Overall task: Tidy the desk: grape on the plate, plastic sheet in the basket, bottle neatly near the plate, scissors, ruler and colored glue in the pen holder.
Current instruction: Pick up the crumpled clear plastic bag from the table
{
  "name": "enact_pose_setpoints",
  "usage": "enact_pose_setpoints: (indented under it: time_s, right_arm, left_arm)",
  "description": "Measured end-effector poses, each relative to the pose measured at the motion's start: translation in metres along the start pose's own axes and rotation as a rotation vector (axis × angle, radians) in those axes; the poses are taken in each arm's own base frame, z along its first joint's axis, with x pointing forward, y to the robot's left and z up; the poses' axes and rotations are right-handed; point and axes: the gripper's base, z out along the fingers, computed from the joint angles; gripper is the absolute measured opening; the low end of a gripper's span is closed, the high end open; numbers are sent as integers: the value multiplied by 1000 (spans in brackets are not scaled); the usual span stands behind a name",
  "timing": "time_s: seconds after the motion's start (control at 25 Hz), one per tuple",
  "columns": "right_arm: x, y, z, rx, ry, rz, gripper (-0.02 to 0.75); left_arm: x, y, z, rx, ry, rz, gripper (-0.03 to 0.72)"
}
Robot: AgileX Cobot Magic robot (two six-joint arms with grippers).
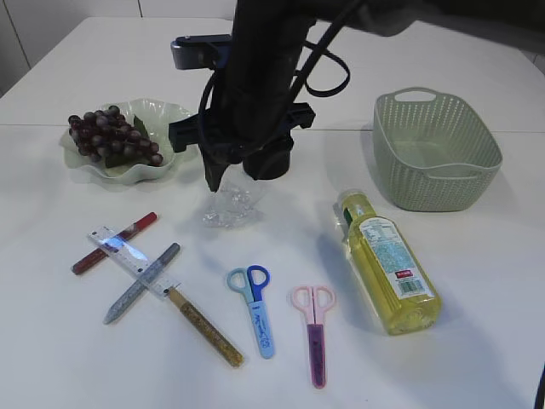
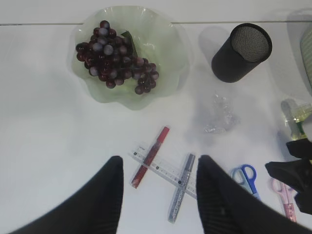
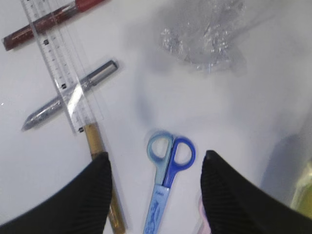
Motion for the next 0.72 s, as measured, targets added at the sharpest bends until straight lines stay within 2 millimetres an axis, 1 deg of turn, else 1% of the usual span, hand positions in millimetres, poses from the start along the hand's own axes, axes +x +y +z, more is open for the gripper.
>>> enact_pose_setpoints:
  time_s: [0.16,0.28,0.4,0.6,0.72]
  right_arm:
    - [-15,-4,20,51,-18,-13,458]
    - [-23,-6,28,79,-37,-24,458]
    - [-25,-7,32,90,-36,-26,458]
    - [-25,-8,33,96,-37,-28,458]
    - [-25,-10,44,108,-22,29,462]
  left_arm:
    - [0,0,0,1,1,-1,351]
    - [0,0,0,1,1,-1,351]
    - [0,0,0,2,1,-1,351]
    - [0,0,0,2,1,-1,350]
    - [0,0,0,2,1,-1,346]
